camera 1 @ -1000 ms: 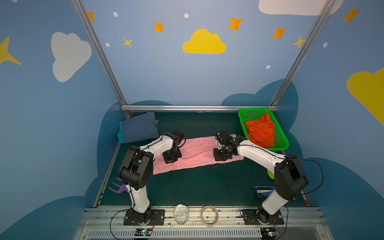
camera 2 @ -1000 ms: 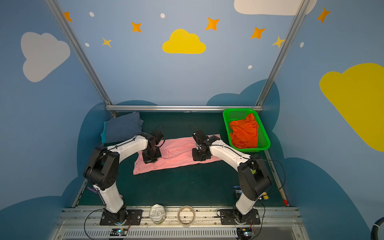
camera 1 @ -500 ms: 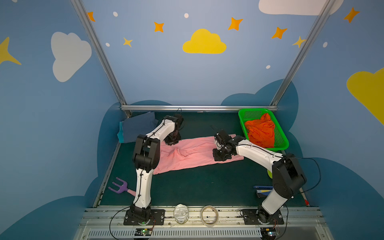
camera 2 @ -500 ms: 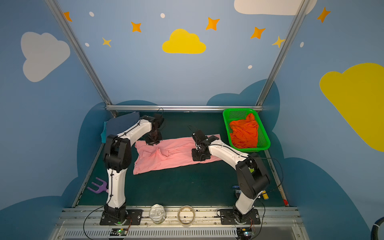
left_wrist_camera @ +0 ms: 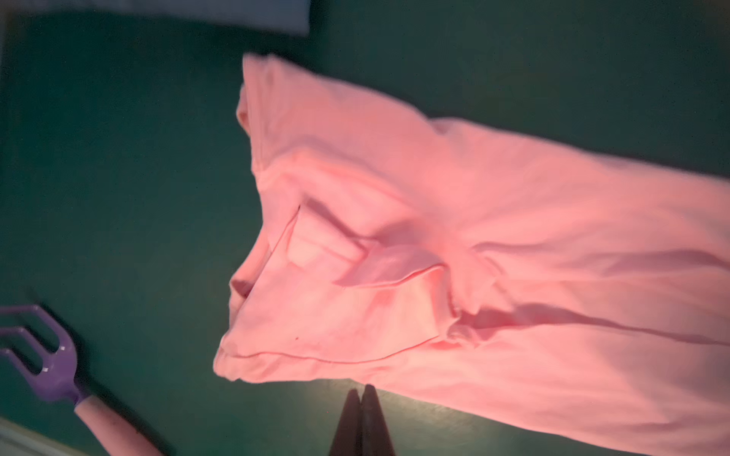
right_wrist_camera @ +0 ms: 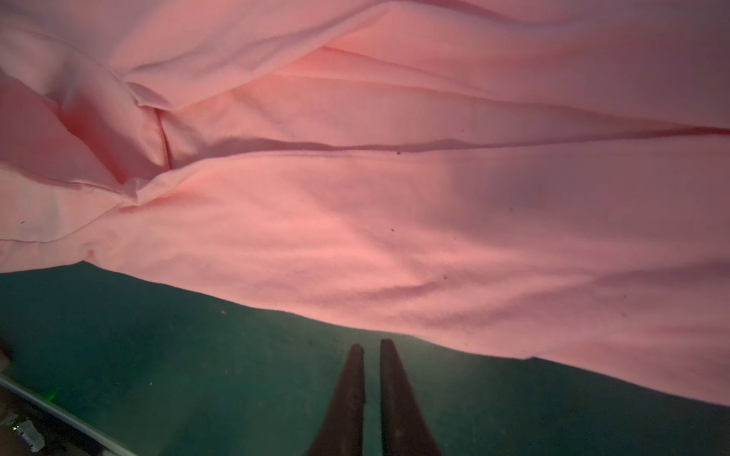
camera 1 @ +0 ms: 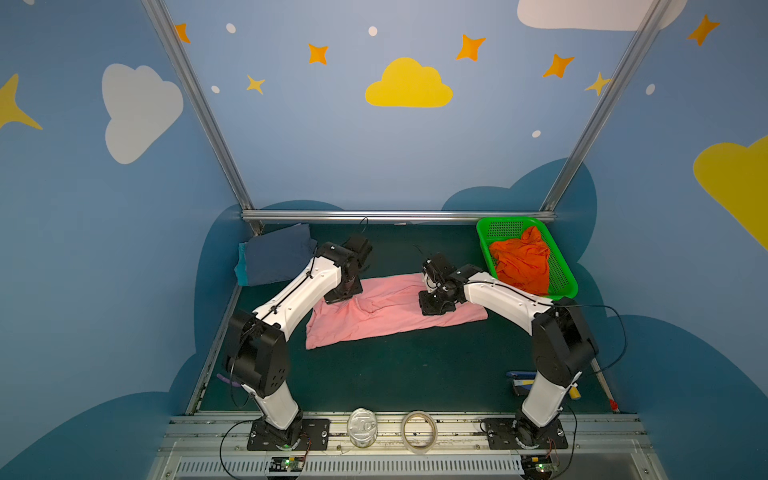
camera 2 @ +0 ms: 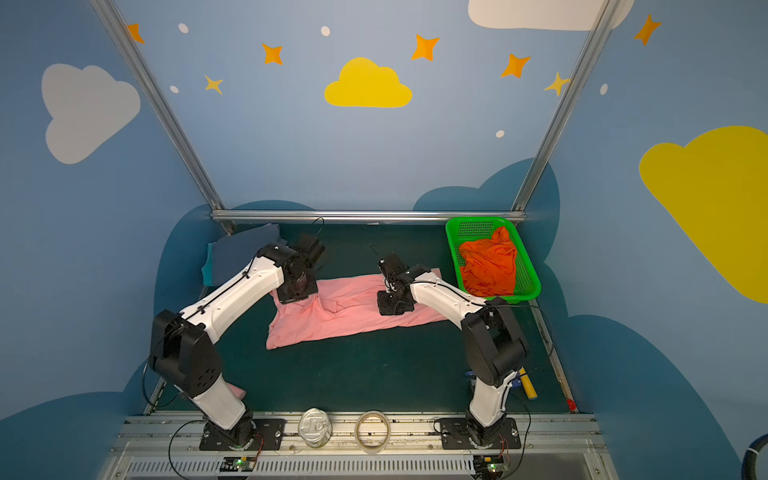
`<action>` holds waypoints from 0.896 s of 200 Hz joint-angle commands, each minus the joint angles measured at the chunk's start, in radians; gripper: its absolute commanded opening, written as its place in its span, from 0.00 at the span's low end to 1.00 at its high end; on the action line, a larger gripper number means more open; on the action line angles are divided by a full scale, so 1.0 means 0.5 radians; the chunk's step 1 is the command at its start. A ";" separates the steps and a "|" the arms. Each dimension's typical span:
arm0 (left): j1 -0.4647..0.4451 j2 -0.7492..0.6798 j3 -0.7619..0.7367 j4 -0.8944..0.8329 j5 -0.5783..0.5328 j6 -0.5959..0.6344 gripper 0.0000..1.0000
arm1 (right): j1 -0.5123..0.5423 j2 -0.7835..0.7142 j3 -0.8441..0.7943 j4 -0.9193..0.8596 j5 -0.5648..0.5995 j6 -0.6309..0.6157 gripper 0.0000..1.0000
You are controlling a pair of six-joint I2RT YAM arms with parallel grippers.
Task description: Fold and stack the t-shirts
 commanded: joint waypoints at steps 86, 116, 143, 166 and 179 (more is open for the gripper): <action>0.265 0.838 0.469 -0.113 -0.452 -0.068 0.10 | -0.013 0.239 0.195 -0.024 -0.067 -0.039 0.10; 0.329 0.967 0.980 -0.446 -0.823 -0.141 0.11 | -0.016 0.245 0.193 -0.033 -0.069 -0.044 0.09; 0.234 0.825 1.015 -0.511 -0.958 -0.136 0.14 | -0.028 0.219 0.145 -0.021 -0.040 -0.049 0.09; 0.068 0.641 0.734 -0.442 -0.913 -0.158 0.15 | -0.042 0.210 0.127 -0.019 -0.025 -0.051 0.09; -0.043 0.514 0.503 -0.306 -0.766 -0.158 0.14 | -0.053 0.210 0.126 -0.018 -0.018 -0.057 0.09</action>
